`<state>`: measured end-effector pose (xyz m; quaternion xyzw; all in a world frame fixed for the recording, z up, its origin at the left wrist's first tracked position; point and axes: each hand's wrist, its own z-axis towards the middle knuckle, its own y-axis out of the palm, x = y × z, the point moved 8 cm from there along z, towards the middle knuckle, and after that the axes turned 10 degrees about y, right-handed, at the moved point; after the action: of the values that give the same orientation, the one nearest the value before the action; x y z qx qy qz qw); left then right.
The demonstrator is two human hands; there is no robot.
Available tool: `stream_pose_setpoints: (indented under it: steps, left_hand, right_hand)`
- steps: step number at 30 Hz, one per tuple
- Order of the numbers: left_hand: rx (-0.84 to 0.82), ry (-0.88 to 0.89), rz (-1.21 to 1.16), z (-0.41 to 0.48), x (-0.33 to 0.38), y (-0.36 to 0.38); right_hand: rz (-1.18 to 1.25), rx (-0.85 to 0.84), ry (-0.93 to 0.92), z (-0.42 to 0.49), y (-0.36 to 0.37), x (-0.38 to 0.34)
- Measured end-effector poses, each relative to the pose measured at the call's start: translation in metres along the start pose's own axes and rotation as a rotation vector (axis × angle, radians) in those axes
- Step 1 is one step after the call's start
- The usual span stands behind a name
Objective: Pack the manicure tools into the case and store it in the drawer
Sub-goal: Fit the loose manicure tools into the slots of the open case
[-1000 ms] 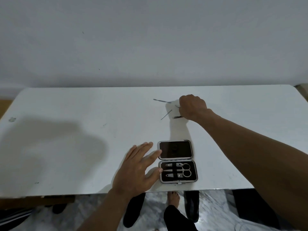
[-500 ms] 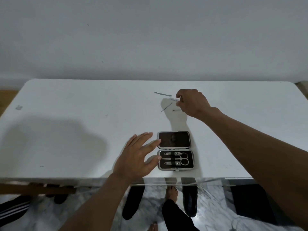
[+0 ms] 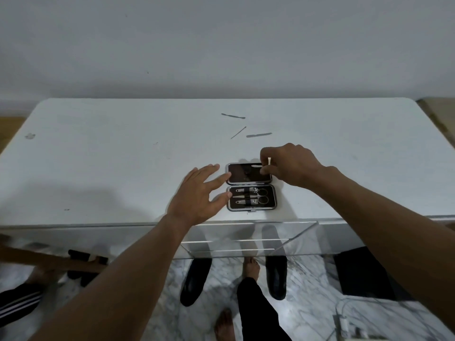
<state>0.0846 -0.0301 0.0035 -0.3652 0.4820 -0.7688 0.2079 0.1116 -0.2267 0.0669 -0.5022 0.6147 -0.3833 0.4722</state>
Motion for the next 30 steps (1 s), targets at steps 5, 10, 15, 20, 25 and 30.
stream_pose_setpoints:
  steps: [5, 10, 15, 20, 25, 30]
  left_hand:
    - [0.006, -0.006, -0.006, 0.0, -0.001, -0.001]
    - [0.005, -0.002, -0.003, 0.0, -0.004, 0.0]
    - [0.007, 0.002, -0.003, 0.0, -0.005, 0.001]
    - [0.018, 0.007, -0.004, 0.0, -0.005, 0.0]
    - [0.025, 0.012, 0.002, 0.0, -0.005, 0.0]
    - [0.027, 0.009, 0.001, 0.0, -0.005, 0.0]
  right_hand:
    - [0.004, -0.003, 0.007, -0.005, 0.009, 0.006]
    - [-0.07, 0.052, -0.008, -0.004, 0.01, 0.006]
    - [-0.129, 0.093, 0.015, -0.005, 0.005, 0.006]
    - [-0.116, 0.107, 0.03, -0.003, 0.003, 0.001]
    - [-0.058, 0.056, -0.029, -0.001, 0.009, -0.009]
    - [-0.085, 0.063, -0.092, -0.002, 0.013, -0.018]
